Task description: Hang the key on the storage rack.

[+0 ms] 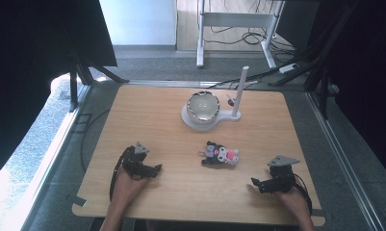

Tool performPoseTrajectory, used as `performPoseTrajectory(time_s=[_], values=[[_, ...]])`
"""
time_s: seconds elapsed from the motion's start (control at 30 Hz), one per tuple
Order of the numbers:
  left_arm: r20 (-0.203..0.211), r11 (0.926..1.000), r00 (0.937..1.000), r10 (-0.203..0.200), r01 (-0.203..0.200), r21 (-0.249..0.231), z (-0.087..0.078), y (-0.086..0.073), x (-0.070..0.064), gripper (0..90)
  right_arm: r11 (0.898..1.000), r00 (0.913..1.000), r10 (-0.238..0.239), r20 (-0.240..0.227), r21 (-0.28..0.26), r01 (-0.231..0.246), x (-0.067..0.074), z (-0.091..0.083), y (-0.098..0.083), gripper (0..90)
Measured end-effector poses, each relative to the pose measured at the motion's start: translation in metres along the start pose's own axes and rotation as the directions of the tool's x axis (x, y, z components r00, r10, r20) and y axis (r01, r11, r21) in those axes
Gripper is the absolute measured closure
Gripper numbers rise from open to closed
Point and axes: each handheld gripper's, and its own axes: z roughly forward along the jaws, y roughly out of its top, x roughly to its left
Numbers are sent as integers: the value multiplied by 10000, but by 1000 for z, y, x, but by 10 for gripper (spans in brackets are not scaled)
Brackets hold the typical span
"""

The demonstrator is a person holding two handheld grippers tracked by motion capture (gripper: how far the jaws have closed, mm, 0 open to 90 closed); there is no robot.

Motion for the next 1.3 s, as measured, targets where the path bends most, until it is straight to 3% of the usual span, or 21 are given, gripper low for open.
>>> performPoseTrajectory(time_s=[0.37,0.6,0.83,0.97,1.3], values=[[-1,10000,10000,0,0,1,0,0,0,0,9967,9973,-721,-126,353,725,-2,1,16,0],[0,10000,10000,-2,2,-1,0,0,0,0,9967,9982,-502,-341,623,523,-5,5,25,0],[-1,10000,10000,0,0,1,0,0,0,0,9929,9967,-634,-498,980,681,-6,7,36,0],[0,10000,10000,1,-1,0,0,0,0,0,9902,9955,-700,-643,1166,771,-7,10,40,0],[-1,10000,10000,5,-5,2,0,0,0,0,9752,9853,-1347,-1052,1624,1506,-10,16,62,0]])
